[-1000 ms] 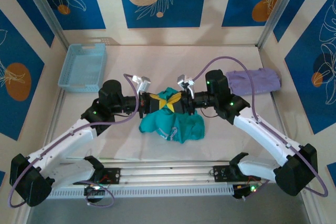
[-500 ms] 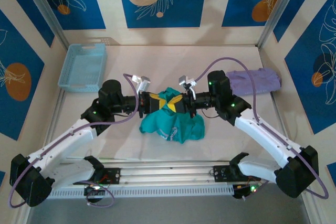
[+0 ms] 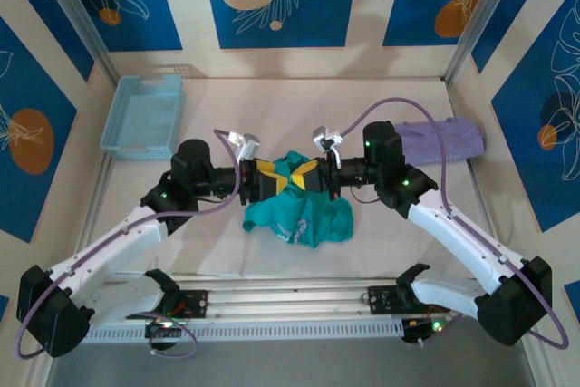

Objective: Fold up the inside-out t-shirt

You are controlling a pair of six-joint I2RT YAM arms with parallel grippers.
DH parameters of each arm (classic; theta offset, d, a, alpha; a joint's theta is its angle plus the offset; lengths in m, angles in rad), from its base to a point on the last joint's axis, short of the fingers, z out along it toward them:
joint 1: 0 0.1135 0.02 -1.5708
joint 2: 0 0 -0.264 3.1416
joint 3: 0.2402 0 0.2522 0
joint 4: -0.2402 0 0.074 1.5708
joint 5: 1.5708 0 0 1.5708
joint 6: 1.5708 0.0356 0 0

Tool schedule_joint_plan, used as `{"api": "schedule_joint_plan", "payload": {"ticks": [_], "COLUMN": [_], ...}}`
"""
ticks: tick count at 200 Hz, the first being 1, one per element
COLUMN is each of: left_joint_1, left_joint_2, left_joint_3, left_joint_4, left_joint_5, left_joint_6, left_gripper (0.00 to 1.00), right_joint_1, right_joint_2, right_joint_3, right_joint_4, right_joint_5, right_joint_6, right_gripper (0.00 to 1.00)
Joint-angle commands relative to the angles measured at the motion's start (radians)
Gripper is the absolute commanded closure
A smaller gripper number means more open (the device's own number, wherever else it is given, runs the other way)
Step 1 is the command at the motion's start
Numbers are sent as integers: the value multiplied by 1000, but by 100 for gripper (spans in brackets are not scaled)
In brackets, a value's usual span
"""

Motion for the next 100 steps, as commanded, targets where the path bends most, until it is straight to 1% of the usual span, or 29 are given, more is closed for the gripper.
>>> {"api": "schedule_joint_plan", "payload": {"ticks": [1, 28, 37, 42, 56, 73, 84, 92, 100], "left_joint_1": [10, 10, 10, 10, 10, 10, 10, 11, 12], "left_joint_2": [-13, -19, -22, -21, -21, -22, -24, -26, -31], "left_joint_3": [-28, -49, -53, -55, -55, -50, -46, -43, -39], "left_joint_4": [30, 45, 44, 43, 22, -11, -27, -38, -52], "left_joint_5": [29, 42, 41, 39, 22, -8, -28, -44, -61], "left_joint_6": [9, 6, 10, 14, 28, 45, 53, 58, 63], "left_gripper": [51, 48, 48, 50, 58, 77, 87, 92, 94], "right_joint_1": [-6, -11, -12, -12, -16, -23, -28, -33, -36], "right_joint_2": [-21, -23, -24, -24, -28, -42, -54, -61, -69], "right_joint_3": [37, 56, 61, 63, 71, 86, 94, 101, 110], "right_joint_4": [-12, -43, -50, -53, -71, -111, -140, -166, -196], "right_joint_5": [28, 60, 68, 71, 83, 103, 116, 131, 144], "right_joint_6": [31, 34, 33, 34, 29, 10, -5, -20, -37], "right_gripper": [100, 100, 100, 100, 100, 100, 100, 100, 100]}}
